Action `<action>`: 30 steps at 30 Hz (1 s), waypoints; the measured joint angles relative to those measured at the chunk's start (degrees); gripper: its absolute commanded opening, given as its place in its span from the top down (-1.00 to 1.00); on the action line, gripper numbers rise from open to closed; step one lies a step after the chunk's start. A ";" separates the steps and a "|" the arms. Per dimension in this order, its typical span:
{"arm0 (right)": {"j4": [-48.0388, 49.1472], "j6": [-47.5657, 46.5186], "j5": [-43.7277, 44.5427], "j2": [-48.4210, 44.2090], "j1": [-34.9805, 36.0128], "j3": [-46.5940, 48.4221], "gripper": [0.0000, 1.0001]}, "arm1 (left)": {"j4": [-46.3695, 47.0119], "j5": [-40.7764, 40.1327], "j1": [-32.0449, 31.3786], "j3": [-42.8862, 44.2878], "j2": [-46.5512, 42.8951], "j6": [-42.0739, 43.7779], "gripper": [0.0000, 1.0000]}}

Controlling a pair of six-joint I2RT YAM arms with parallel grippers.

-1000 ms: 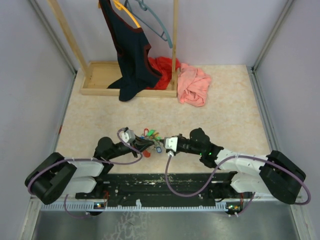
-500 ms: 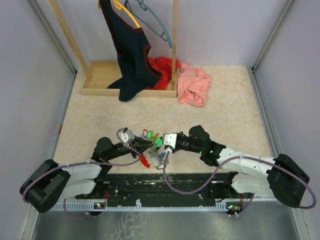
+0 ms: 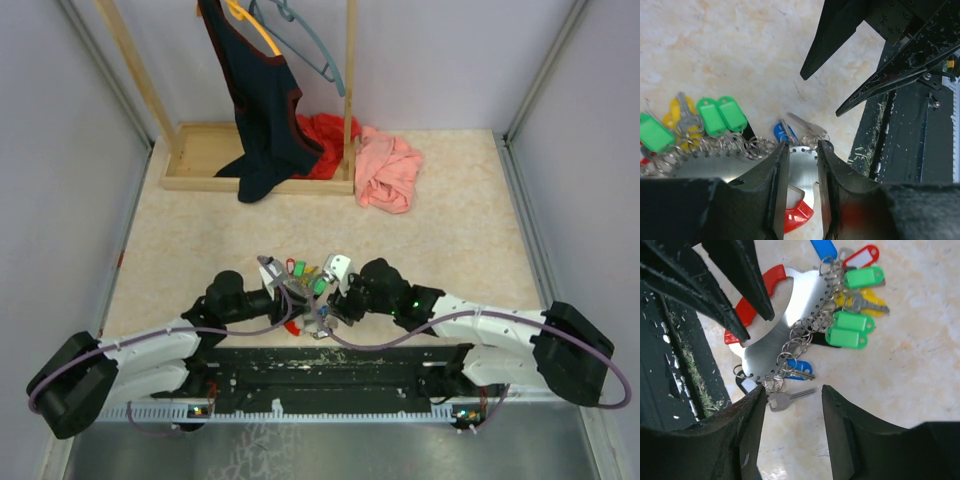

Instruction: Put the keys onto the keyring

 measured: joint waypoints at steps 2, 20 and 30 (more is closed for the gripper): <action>-2.03 4.31 2.12 1.62 0.98 1.16 0.00 | -2.82 -1.46 -1.20 0.26 0.00 -1.53 0.26; -7.93 26.97 9.25 10.32 5.66 2.49 0.33 | -9.66 -5.97 -2.16 1.20 3.76 -6.43 0.22; -7.80 31.32 7.61 13.27 6.03 2.62 0.46 | -9.66 -5.95 -2.19 1.25 3.98 -6.62 0.22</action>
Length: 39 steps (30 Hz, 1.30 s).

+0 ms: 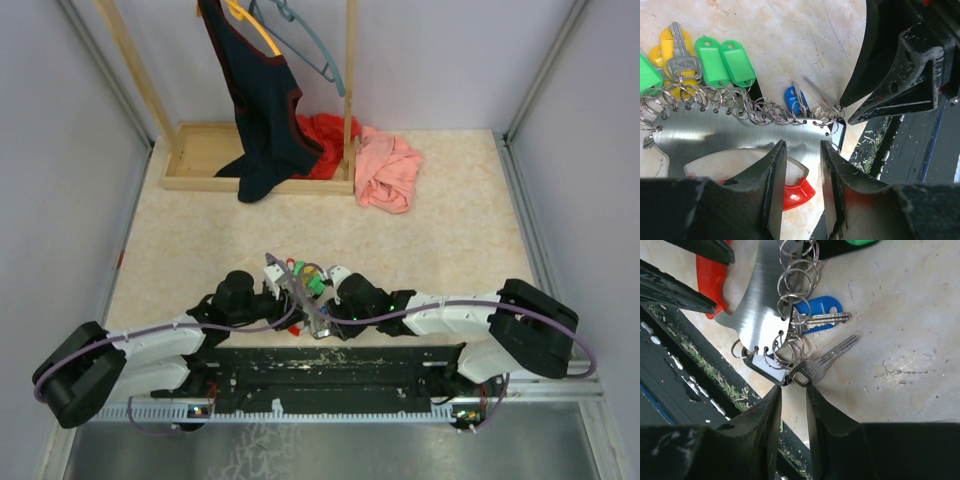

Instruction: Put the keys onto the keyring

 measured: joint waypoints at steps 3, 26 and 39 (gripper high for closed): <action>0.35 0.79 -0.26 0.96 0.00 0.46 0.46 | 0.00 0.00 0.00 0.00 0.00 -0.02 0.23; 1.42 3.34 2.40 4.13 0.00 2.23 0.90 | 0.00 0.09 0.00 0.09 0.98 0.00 0.23; -0.13 0.50 4.24 3.78 0.00 4.44 1.00 | 0.83 1.14 0.00 0.76 -1.05 1.62 0.23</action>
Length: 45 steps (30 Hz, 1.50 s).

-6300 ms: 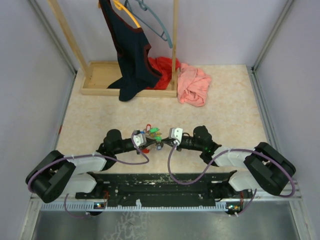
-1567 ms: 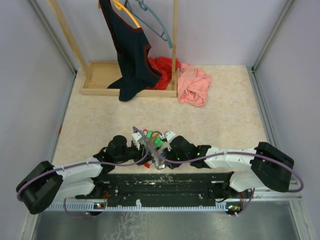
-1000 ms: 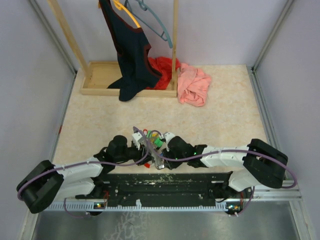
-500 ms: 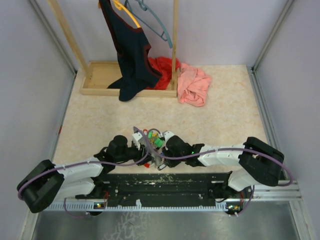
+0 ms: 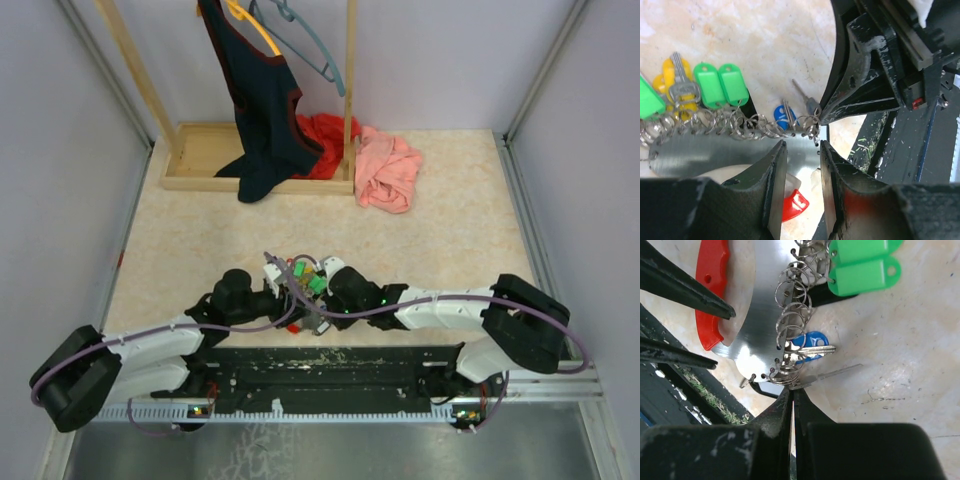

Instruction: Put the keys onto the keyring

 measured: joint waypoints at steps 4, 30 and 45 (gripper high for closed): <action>-1.62 -2.60 1.03 -0.63 0.02 2.29 1.00 | 1.62 0.44 0.00 -0.04 -1.53 1.84 0.23; -8.90 -15.04 2.67 -2.45 -0.83 9.51 1.00 | 15.93 3.06 -0.09 -1.77 5.44 6.80 0.43; -8.68 -16.13 1.81 -2.45 -1.03 11.21 1.00 | 17.75 5.22 -0.09 -1.05 10.67 9.57 0.50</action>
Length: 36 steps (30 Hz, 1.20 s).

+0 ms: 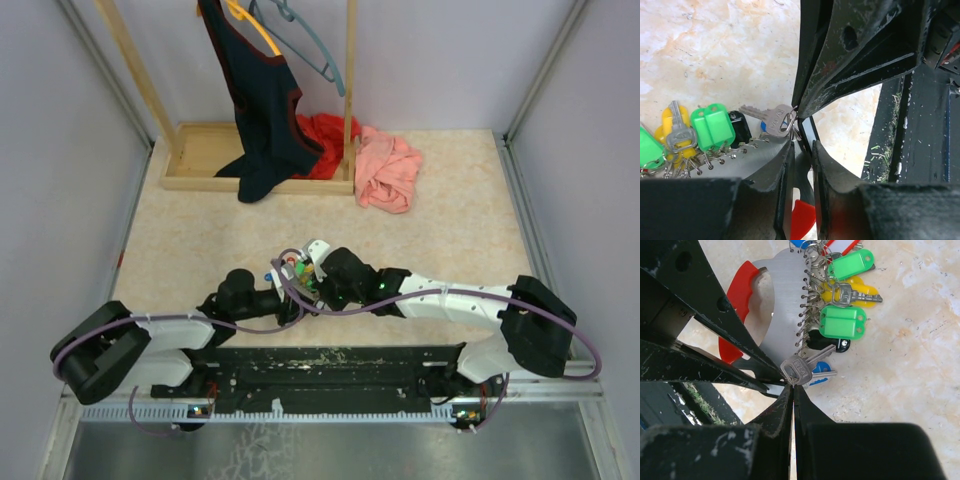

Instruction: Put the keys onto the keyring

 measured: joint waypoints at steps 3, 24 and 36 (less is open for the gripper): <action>0.02 -0.17 0.00 0.00 0.00 0.00 1.00 | 0.02 -0.81 0.00 0.00 -0.48 0.37 0.55; 1.38 -1.29 -2.08 0.00 -1.40 0.00 1.00 | -2.69 -5.68 0.00 0.00 -5.95 1.33 0.43; 1.70 -1.31 -3.04 0.00 -1.40 -0.02 1.00 | -1.46 -5.03 0.00 0.48 -0.50 1.55 0.51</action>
